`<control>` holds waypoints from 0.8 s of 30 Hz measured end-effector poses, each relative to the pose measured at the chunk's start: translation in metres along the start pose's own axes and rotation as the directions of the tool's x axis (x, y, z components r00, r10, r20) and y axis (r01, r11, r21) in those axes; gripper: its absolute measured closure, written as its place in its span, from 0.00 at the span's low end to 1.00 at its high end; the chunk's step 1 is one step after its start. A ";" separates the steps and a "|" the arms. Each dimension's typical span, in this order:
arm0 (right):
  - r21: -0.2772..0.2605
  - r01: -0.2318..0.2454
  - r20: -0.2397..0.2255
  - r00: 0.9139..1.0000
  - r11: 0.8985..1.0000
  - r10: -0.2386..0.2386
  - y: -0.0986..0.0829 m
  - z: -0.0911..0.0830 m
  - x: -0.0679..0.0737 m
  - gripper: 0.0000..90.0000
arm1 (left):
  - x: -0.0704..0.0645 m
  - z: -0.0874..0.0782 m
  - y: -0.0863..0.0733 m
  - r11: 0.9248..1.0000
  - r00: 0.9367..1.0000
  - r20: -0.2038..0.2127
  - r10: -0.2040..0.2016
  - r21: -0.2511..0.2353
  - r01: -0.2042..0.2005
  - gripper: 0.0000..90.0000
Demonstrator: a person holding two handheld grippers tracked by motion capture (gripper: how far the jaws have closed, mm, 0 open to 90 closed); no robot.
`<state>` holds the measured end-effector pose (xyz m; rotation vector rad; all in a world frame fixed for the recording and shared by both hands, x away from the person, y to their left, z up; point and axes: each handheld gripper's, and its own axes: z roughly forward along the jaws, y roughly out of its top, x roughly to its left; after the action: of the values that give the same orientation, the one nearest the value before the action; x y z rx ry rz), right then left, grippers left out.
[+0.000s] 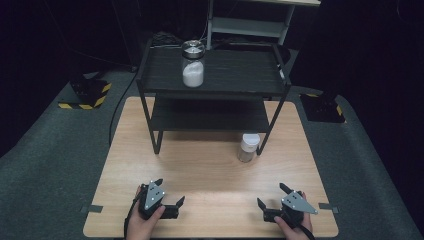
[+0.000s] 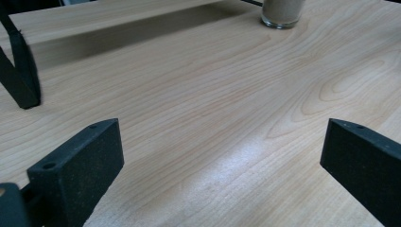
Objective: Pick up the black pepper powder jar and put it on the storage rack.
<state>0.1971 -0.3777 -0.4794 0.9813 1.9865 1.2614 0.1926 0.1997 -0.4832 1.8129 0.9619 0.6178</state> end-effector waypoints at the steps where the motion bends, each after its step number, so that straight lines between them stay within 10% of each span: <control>1: 0.003 -0.001 -0.002 1.000 1.000 0.001 0.001 0.000 0.000 0.00 | 0.000 0.000 0.000 1.000 1.000 0.001 0.000 0.001 0.000 0.01; 24: -0.103 -0.059 0.034 0.997 0.993 0.063 0.012 0.002 0.011 0.00 | 0.004 -0.004 -0.004 1.000 1.000 0.025 0.004 -0.015 -0.003 0.00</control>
<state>0.1961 -0.3644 -0.4699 1.0150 1.8571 1.3544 0.1902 0.2057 -0.4852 1.8052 0.9348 0.6019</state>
